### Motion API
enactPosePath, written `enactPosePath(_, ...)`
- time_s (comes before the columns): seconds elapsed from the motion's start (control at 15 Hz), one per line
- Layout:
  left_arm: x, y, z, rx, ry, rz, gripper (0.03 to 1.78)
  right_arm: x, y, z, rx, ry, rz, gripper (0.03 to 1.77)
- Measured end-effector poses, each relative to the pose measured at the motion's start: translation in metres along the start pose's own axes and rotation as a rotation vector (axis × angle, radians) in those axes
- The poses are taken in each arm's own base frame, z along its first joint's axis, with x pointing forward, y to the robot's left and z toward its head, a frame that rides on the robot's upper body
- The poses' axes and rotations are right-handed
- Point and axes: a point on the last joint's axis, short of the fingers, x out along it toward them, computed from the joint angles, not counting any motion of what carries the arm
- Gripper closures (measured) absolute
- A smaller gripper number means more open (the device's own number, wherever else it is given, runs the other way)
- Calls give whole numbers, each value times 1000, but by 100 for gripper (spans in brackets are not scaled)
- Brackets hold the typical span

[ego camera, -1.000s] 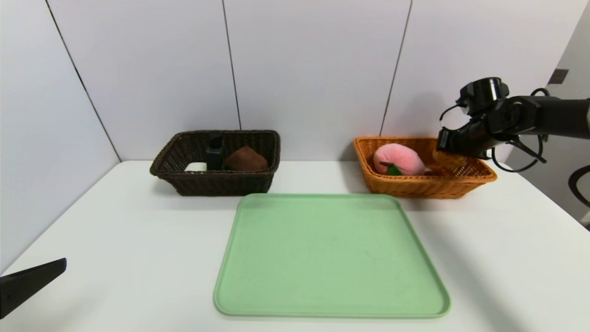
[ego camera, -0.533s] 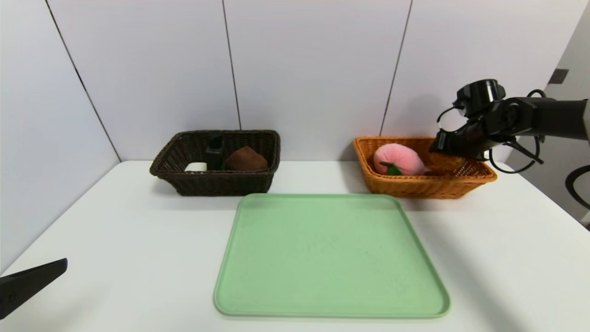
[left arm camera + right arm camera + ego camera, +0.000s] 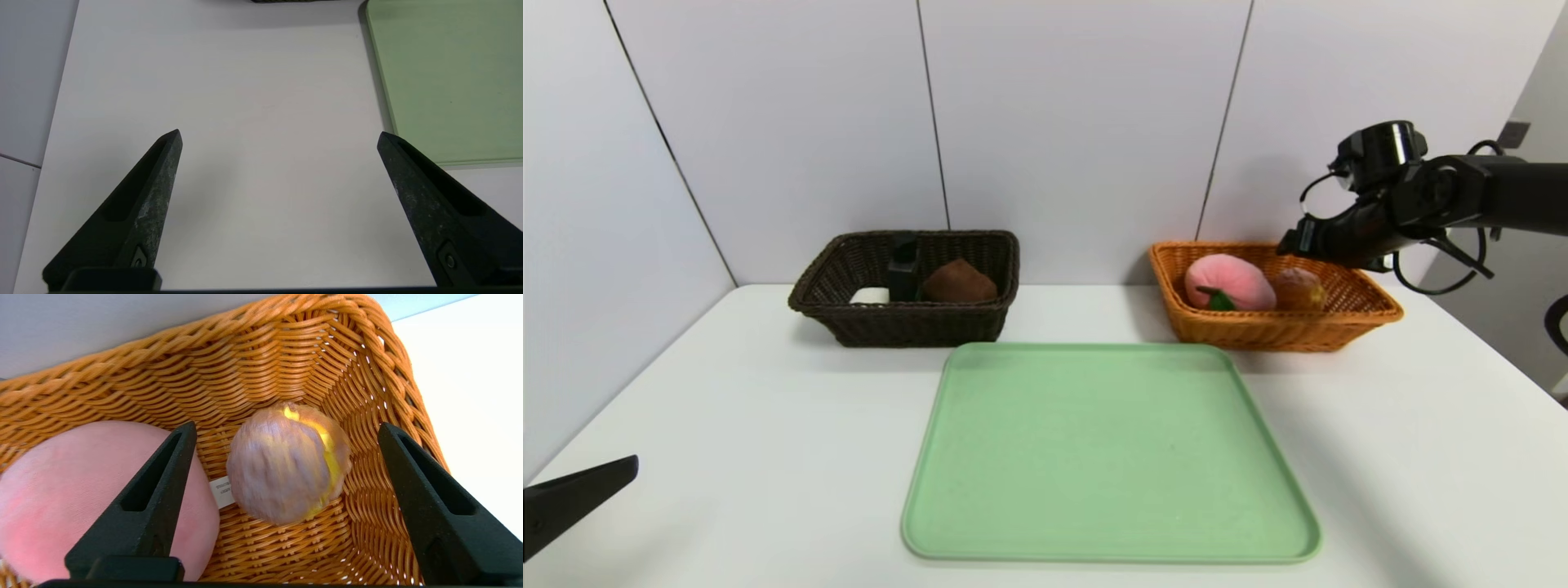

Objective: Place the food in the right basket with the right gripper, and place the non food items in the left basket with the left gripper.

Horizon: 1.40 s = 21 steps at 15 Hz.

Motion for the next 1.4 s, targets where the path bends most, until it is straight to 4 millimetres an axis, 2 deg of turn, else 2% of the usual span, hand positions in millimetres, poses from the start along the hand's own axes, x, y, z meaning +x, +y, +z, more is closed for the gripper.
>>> enactPosePath(0.13,-4,0,7,-8,-33,-3,12,-19,2,8,-1,-34,12,22)
enactPosePath(0.27,-9,0,13,-16,-68,-7,12,-55,7,17,-18,-67,31,19)
enactPosePath(0.47,-19,2,10,-26,-99,-5,12,-131,10,20,-105,-74,76,16)
enactPosePath(0.67,-34,7,5,-65,-146,90,12,-213,7,5,-179,-109,180,13)
enactPosePath(0.8,-47,9,-5,-73,-147,156,12,-261,-3,-18,-219,-131,247,12)
enactPosePath(1.0,-68,10,-22,-67,-164,250,12,-317,-30,-68,-249,-178,312,11)
enactPosePath(1.2,-86,10,-42,-75,-184,281,12,-353,-69,-127,-238,-261,330,11)
enactPosePath(1.4,-93,9,-67,-82,-209,294,12,-376,-105,-186,-206,-365,313,11)
